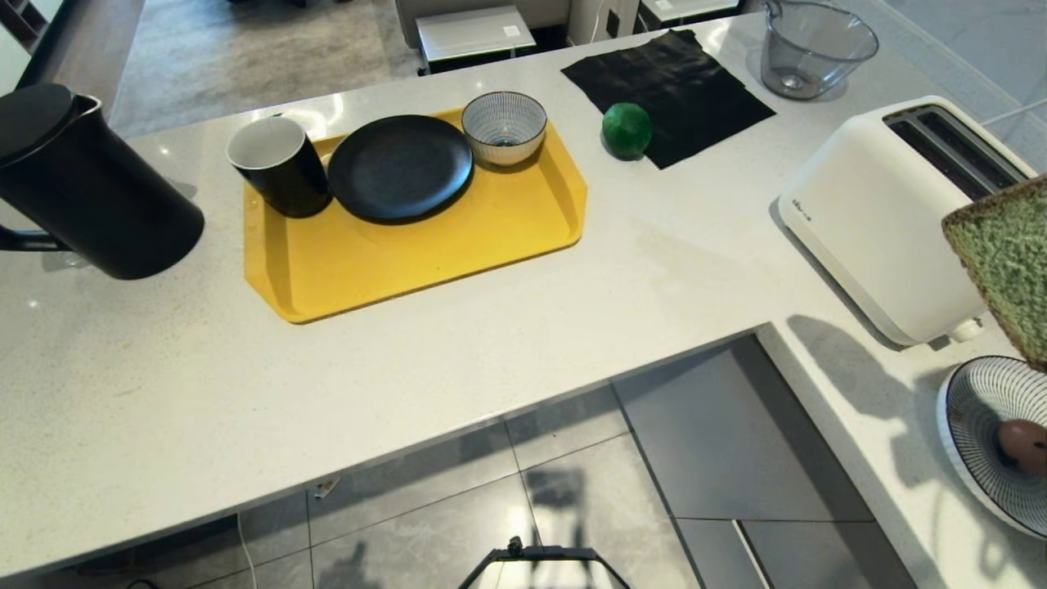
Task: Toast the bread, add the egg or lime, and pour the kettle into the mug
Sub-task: Put the bread slices in the toaster
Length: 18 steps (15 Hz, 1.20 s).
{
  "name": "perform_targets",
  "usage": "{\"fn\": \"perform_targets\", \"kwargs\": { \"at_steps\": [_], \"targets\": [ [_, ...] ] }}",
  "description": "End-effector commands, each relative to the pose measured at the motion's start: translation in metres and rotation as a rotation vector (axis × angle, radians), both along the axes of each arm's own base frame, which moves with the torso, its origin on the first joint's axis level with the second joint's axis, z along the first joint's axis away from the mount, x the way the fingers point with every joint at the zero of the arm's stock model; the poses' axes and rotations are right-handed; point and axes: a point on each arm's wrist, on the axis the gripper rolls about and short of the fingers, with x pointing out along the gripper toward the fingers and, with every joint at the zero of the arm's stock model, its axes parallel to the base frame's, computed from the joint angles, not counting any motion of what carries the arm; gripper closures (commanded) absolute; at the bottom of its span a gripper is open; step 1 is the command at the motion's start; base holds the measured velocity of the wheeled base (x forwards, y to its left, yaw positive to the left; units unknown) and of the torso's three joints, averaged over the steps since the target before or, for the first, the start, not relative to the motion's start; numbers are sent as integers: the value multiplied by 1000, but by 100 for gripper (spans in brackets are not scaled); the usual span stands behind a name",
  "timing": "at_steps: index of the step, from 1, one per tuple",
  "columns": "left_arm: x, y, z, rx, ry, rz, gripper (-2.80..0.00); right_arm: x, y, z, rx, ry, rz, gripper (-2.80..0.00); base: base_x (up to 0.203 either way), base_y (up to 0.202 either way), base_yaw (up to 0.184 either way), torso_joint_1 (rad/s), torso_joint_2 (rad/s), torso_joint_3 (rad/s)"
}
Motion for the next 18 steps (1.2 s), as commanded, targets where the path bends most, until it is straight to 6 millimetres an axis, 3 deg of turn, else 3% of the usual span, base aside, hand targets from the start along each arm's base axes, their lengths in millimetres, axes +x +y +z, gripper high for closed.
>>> {"fn": "perform_targets", "kwargs": {
  "at_steps": [1, 9, 13, 18],
  "targets": [
    [1, 0, -4, -1, 14, 1, 0, 1, 0, -1, -3, 7, -1, 0, 0, 0, 0, 0, 0, 0],
    [1, 0, -4, -1, 14, 1, 0, -3, -1, -4, 0, 4, 28, 0, 0, 0, 0, 0, 0, 0],
    [1, 0, -4, -1, 14, 1, 0, -3, -1, -18, -71, 19, 21, 0, 0, 0, 0, 0, 0, 0],
    [1, 0, -4, -1, 14, 1, 0, 8, 4, -17, -78, 43, 22, 0, 0, 0, 0, 0, 0, 0]
  ]
}}
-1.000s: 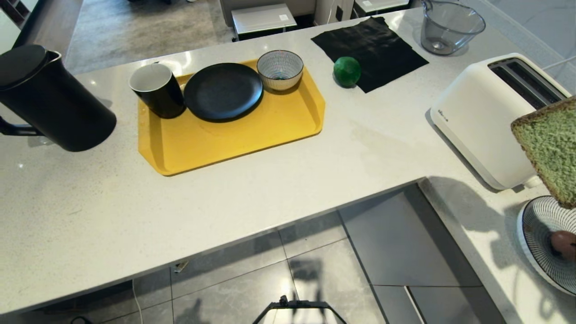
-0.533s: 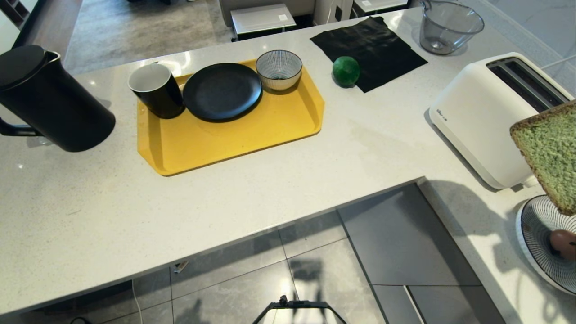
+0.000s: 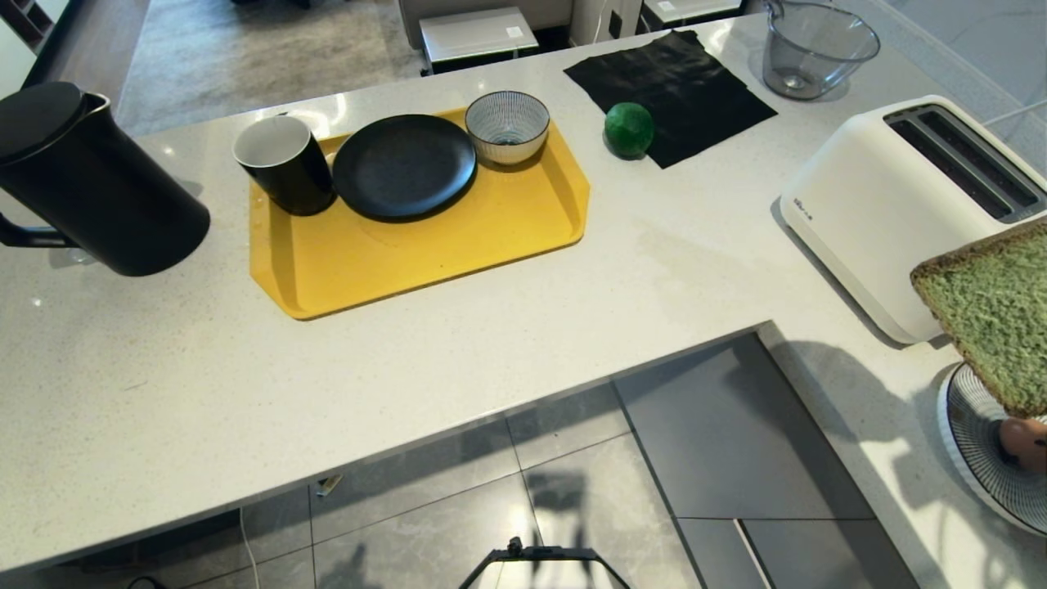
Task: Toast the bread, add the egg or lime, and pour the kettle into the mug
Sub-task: Put the bread slices in the toaster
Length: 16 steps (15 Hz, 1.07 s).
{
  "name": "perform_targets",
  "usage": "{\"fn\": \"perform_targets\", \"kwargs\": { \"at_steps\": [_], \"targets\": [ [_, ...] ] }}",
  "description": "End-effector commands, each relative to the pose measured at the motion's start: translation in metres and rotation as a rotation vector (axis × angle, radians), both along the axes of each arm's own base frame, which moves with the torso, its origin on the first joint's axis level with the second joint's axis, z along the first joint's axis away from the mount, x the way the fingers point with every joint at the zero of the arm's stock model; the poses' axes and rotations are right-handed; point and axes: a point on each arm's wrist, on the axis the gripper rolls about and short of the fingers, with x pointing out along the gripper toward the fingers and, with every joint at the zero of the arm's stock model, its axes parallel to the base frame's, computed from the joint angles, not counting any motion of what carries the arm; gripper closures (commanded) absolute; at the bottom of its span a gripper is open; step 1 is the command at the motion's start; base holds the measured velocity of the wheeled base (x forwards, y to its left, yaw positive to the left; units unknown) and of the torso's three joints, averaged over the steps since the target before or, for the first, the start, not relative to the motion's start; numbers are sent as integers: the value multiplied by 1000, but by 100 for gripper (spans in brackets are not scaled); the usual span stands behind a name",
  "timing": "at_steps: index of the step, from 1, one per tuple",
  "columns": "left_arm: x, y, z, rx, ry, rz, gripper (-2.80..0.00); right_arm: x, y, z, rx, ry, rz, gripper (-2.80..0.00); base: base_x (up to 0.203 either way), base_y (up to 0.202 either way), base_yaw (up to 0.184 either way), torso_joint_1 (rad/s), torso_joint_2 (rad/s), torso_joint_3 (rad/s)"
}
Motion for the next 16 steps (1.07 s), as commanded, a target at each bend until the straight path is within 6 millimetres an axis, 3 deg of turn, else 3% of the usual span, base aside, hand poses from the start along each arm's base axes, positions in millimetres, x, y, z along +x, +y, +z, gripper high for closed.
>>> {"fn": "perform_targets", "kwargs": {
  "at_steps": [1, 9, 12, 16],
  "targets": [
    [1, 0, -4, 0, 14, 0, 0, 7, 3, 3, 0, -3, 0, 0, 0, 0, 0, 0, 0, 0],
    [1, 0, -4, 0, 14, 0, 0, 7, 2, 6, 7, -29, -34, 0, 0, 0, 0, 0, 0, 0],
    [1, 0, -4, 0, 14, 0, 0, 7, 2, 6, 7, -29, -40, 0, -150, 36, -1, 9, 4, 1],
    [1, 0, -4, 0, 14, 0, 0, 7, 2, 6, 7, -29, -39, 0, -168, 152, -1, -6, -1, 7]
  ]
}}
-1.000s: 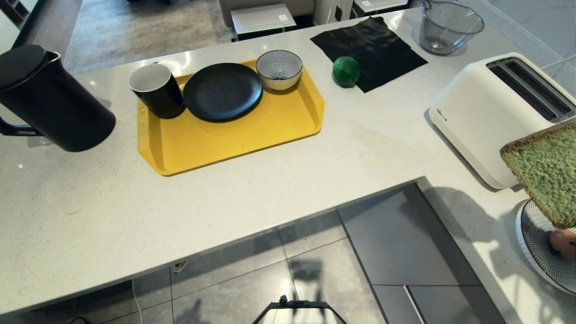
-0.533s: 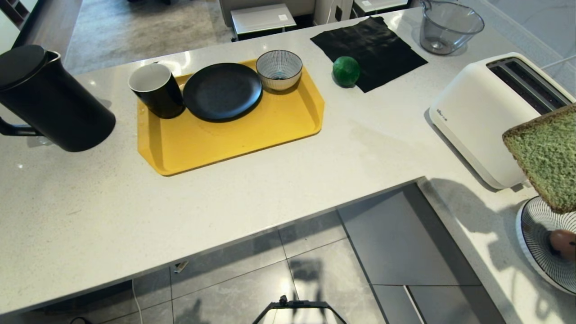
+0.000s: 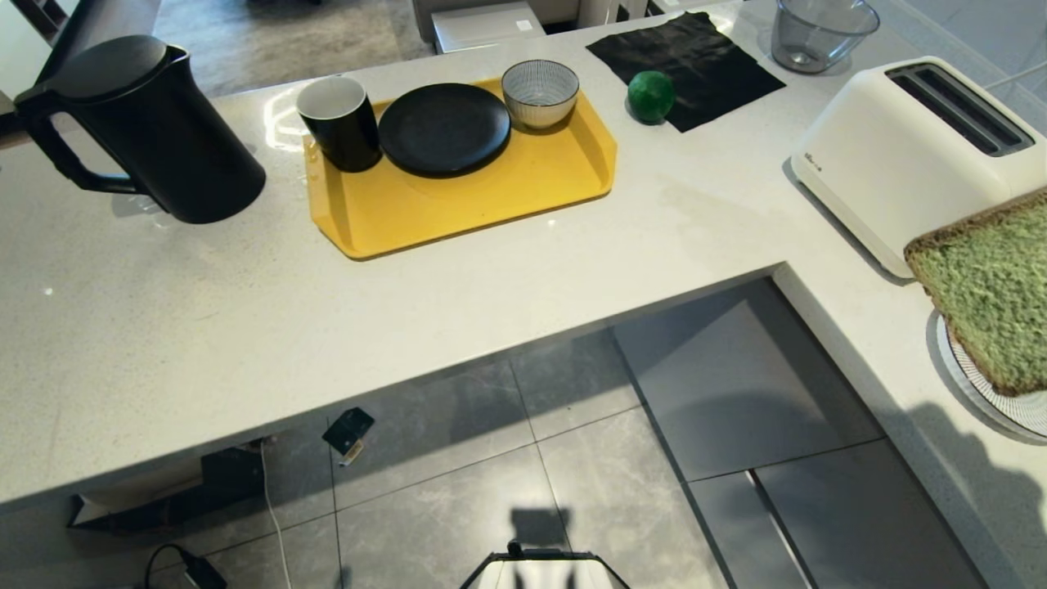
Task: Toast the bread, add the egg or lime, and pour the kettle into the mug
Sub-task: Put the bread slices in the toaster
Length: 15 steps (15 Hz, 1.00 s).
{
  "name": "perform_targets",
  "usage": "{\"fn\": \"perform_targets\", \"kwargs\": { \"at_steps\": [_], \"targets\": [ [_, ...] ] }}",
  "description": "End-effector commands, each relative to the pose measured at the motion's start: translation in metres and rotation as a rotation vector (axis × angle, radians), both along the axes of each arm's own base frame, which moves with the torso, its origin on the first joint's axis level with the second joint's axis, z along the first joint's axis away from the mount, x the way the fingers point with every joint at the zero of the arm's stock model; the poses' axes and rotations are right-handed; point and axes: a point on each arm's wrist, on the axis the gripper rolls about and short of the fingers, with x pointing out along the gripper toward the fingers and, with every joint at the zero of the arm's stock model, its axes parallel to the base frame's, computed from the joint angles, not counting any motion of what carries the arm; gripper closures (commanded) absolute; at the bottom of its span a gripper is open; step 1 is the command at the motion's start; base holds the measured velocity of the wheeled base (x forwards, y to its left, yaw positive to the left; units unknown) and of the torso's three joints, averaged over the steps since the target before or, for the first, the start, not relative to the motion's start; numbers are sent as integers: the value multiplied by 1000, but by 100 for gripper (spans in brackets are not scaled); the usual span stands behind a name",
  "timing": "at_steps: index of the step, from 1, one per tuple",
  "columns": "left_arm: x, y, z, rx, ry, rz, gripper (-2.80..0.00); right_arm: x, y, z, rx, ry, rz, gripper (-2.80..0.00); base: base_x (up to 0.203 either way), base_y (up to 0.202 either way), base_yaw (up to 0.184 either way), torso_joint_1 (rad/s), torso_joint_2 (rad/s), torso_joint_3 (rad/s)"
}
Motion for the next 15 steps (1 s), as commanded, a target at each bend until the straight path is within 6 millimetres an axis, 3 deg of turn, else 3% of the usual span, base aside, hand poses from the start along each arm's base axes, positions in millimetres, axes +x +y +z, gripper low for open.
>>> {"fn": "perform_targets", "kwargs": {
  "at_steps": [1, 15],
  "targets": [
    [1, 0, -4, -1, 14, 1, 0, 0, 0, -1, -1, 4, 0, 0, 0, 0, 0, 0, 0, 0],
    [1, 0, -4, -1, 14, 0, 0, 3, 1, -1, 10, 17, 5, 0, 0, 0, 0, 0, 0, 0]
  ]
}}
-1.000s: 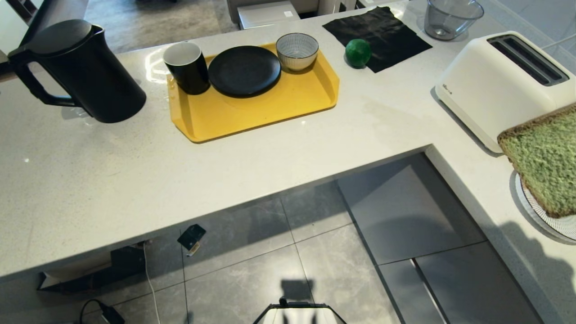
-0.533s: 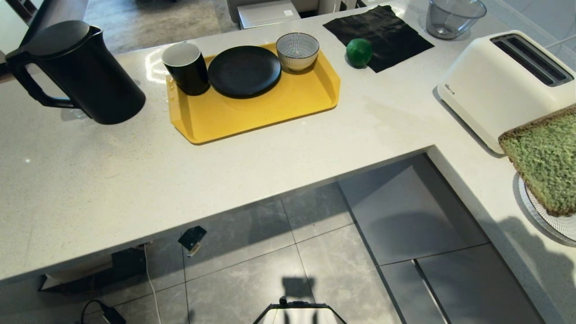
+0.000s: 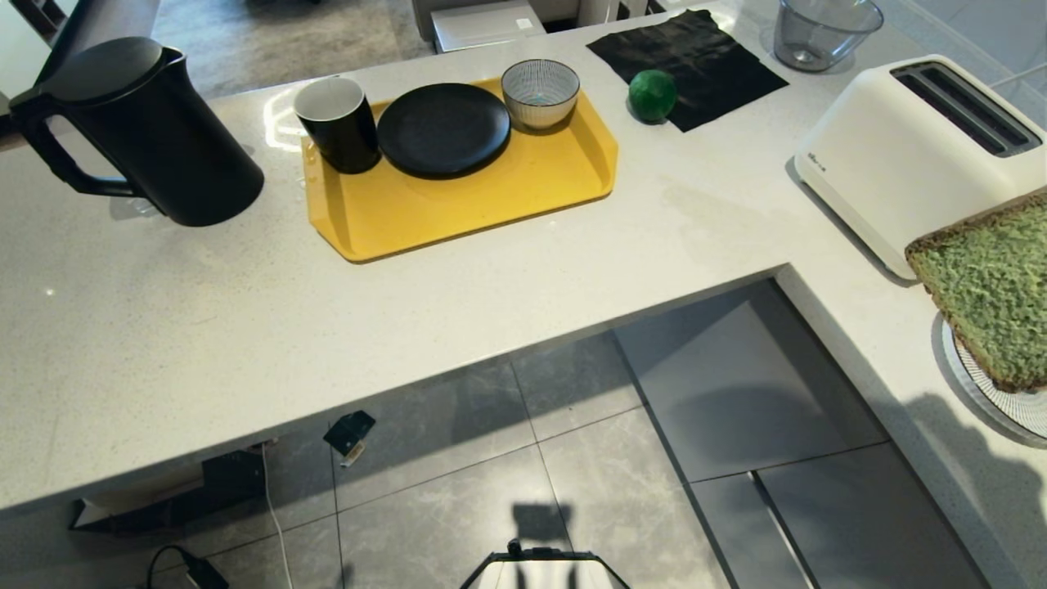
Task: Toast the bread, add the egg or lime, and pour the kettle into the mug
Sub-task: Put the bread slices in the toaster
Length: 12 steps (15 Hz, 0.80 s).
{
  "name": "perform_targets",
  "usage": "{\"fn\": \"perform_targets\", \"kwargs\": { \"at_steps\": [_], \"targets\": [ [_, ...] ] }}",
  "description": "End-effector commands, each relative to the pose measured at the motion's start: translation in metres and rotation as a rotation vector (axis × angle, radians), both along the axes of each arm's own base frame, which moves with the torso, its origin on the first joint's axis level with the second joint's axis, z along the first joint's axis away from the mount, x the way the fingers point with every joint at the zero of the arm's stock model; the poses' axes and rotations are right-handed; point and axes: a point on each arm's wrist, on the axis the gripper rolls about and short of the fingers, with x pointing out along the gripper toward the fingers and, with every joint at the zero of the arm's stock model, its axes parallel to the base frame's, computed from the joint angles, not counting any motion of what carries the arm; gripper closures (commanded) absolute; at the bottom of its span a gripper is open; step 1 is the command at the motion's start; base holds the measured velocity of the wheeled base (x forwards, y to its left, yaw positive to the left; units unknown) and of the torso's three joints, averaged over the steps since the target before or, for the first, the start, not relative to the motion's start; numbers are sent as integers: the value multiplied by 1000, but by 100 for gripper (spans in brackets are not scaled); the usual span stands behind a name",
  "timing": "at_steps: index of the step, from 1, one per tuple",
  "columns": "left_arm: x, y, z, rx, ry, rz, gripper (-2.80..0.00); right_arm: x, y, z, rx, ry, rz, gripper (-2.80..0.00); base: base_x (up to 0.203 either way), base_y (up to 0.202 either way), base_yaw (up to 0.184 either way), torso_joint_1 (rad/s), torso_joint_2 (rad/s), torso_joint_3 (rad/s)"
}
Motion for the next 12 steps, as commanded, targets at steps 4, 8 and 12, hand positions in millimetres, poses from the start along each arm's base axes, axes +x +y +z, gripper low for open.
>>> {"fn": "perform_targets", "kwargs": {
  "at_steps": [4, 8, 12],
  "targets": [
    [1, 0, -4, 0, 14, 1, 0, -1, 0, 0, 0, 1, 3, 0, 0, 0, 0, 0, 0, 0],
    [1, 0, -4, 0, 14, 1, 0, 0, 0, -1, -3, 7, 3, 0, 0, 0, 0, 0, 0, 0],
    [1, 0, -4, 0, 14, 1, 0, 3, 1, 3, -5, 4, 0, 0, 0, 0, 0, 0, 0, 0]
  ]
}}
